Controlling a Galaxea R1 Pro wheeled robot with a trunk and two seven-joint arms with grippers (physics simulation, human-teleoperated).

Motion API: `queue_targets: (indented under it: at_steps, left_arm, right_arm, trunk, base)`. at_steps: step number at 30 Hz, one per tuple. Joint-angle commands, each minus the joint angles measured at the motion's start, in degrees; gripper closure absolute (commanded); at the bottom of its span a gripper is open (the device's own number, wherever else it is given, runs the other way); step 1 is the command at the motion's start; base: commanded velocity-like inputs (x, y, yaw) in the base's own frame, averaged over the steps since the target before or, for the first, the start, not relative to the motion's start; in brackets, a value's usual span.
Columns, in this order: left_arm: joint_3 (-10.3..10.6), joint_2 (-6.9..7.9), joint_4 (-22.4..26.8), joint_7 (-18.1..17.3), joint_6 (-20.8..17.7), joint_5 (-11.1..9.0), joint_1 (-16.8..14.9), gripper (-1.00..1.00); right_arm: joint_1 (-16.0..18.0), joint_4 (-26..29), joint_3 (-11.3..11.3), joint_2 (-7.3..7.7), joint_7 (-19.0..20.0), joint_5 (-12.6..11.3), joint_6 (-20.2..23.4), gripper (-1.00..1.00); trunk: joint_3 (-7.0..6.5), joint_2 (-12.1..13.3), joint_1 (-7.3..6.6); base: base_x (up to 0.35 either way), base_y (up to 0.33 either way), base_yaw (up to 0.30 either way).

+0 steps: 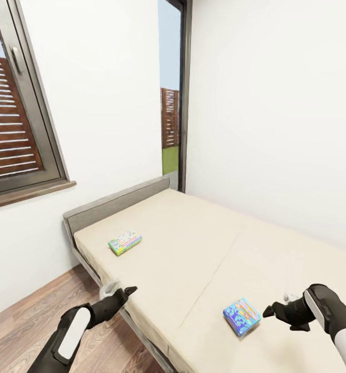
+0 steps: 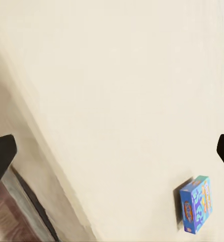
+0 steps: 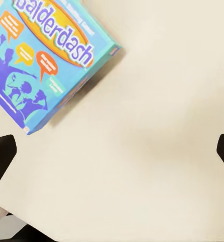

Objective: Put all the toys in the child's room - the three board games (two on the bed and one on the table), the two jigsaw puzzles on the table, and the tennis ball on the table - inside the toy box on the table in the child's room.

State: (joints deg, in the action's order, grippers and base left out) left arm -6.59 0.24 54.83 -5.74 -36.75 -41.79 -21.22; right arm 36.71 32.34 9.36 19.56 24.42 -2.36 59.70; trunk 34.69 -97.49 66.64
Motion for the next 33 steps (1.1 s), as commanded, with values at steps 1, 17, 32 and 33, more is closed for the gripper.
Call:
queue_targets:
  at_steps: [1,17,32,33]
  left_arm:
    - [-1.45,0.53,0.10,-0.99,0.22,-0.71,0.53,-1.00]
    - [-14.53,1.91,0.36,-8.68,2.97,-4.20,5.40,-1.00]
    - [-15.05,1.88,0.36,-9.13,3.47,-4.33,5.64,-1.00]
    - [-15.05,1.88,0.36,-9.13,3.47,-4.33,5.64,-1.00]
  right_arm:
    - [0.41,-0.02,0.15,0.06,-0.08,-0.18,0.30,-1.00]
    - [7.33,-0.06,0.38,1.10,-0.06,-0.26,0.30,-1.00]
    - [12.08,-0.60,0.47,1.56,0.01,-0.34,0.30,-1.00]
    - [12.08,-0.60,0.47,1.56,0.01,-0.34,0.30,-1.00]
  trunk:
    - [0.15,-0.03,-0.01]
    - [1.64,-0.03,-0.01]
    - [3.04,-0.03,-0.01]
    - [3.14,-0.03,-0.01]
  base:
    - [0.000,0.000,0.000]
    - [0.000,0.000,0.000]
    - [0.000,0.000,0.000]
    - [0.000,0.000,0.000]
